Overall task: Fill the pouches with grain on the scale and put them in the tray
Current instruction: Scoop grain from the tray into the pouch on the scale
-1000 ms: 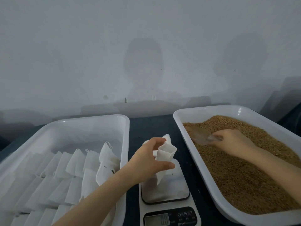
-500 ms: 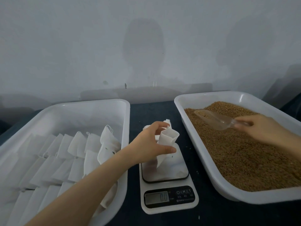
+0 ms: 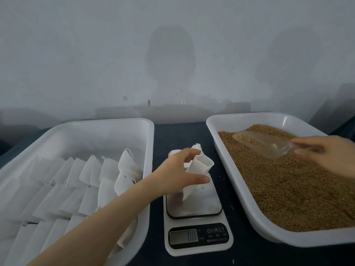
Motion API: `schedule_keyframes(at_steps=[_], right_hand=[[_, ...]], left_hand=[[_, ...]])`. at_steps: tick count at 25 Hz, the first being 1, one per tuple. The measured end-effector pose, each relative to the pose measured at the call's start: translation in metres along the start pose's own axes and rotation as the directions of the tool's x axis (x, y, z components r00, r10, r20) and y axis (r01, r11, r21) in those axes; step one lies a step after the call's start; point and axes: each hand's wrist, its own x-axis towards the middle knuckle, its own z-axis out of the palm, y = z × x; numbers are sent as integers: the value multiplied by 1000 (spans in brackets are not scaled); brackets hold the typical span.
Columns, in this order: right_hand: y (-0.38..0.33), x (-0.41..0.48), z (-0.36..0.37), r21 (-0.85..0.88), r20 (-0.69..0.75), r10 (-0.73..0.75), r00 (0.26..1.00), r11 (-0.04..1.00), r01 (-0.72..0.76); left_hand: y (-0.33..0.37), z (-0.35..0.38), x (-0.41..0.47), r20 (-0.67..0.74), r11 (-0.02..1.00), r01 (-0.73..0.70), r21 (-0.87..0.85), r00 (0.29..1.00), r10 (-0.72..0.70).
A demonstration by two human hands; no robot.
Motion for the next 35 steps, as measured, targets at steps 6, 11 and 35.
schedule_keyframes(at_steps=[6, 11, 35], right_hand=[[-40, -13, -19, 2, 101, -146, 984, 989, 146], [-55, -15, -18, -14, 154, -265, 952, 963, 270], [-94, 4, -27, -269, 272, -466, 842, 803, 531]], left_hand=[[2, 0, -1, 2, 1000, 7, 11, 1000, -7], [3, 0, -1, 3, 1000, -2, 20, 1000, 2], [-1, 4, 0, 12, 998, -51, -21, 999, 51]])
